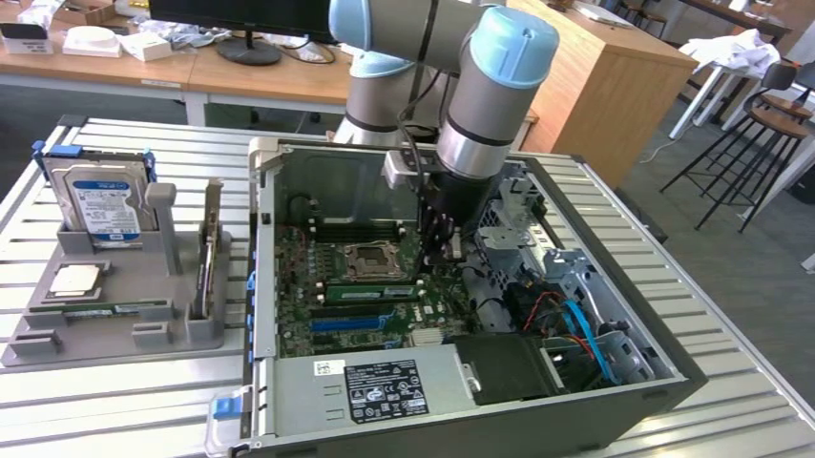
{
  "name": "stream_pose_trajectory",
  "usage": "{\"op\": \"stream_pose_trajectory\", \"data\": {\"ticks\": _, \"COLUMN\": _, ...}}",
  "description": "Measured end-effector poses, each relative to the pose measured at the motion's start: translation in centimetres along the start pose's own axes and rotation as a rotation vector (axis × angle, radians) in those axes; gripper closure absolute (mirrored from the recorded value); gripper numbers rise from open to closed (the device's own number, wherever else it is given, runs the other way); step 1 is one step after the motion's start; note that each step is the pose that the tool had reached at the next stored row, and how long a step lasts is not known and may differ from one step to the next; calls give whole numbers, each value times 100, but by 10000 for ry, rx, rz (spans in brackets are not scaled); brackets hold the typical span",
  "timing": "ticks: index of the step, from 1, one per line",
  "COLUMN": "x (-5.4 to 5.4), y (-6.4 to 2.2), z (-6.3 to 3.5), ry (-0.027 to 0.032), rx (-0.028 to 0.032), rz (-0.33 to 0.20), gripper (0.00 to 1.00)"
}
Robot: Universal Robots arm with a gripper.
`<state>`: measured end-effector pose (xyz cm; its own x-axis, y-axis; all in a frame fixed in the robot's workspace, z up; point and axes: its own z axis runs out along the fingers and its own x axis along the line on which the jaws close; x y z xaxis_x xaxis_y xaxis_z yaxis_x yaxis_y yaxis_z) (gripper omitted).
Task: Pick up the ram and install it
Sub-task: 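Press down the ram until it locks into place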
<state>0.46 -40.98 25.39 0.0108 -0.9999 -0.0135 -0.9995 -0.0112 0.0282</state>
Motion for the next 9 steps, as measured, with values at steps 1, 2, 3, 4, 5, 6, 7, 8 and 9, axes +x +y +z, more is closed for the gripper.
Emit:
{"op": "stream_pose_trajectory", "data": {"ticks": 1, "x": 0, "y": 5, "z": 0, "ry": 0, "rx": 0, "rz": -1, "gripper": 90}}
{"op": "stream_pose_trajectory", "data": {"ticks": 2, "x": 0, "y": 19, "z": 0, "ry": 1, "rx": 0, "rz": -2, "gripper": 90}}
{"op": "stream_pose_trajectory", "data": {"ticks": 3, "x": 0, "y": 38, "z": 1, "ry": 2, "rx": 0, "rz": 0, "gripper": 90}}
{"op": "stream_pose_trajectory", "data": {"ticks": 4, "x": 0, "y": 61, "z": 1, "ry": 3, "rx": -1, "rz": 1, "gripper": 90}}
{"op": "stream_pose_trajectory", "data": {"ticks": 5, "x": -1, "y": 90, "z": 2, "ry": 2, "rx": -1, "rz": 0, "gripper": 90}}
{"op": "stream_pose_trajectory", "data": {"ticks": 6, "x": -2, "y": 124, "z": 4, "ry": 2, "rx": 0, "rz": 0, "gripper": 90}}
{"op": "stream_pose_trajectory", "data": {"ticks": 7, "x": -3, "y": 154, "z": 5, "ry": 2, "rx": -1, "rz": 1, "gripper": 90}}
{"op": "stream_pose_trajectory", "data": {"ticks": 8, "x": -4, "y": 183, "z": 6, "ry": 3, "rx": -1, "rz": 3, "gripper": 90}}
{"op": "stream_pose_trajectory", "data": {"ticks": 9, "x": -4, "y": 211, "z": 7, "ry": 3, "rx": 0, "rz": 5, "gripper": 90}}
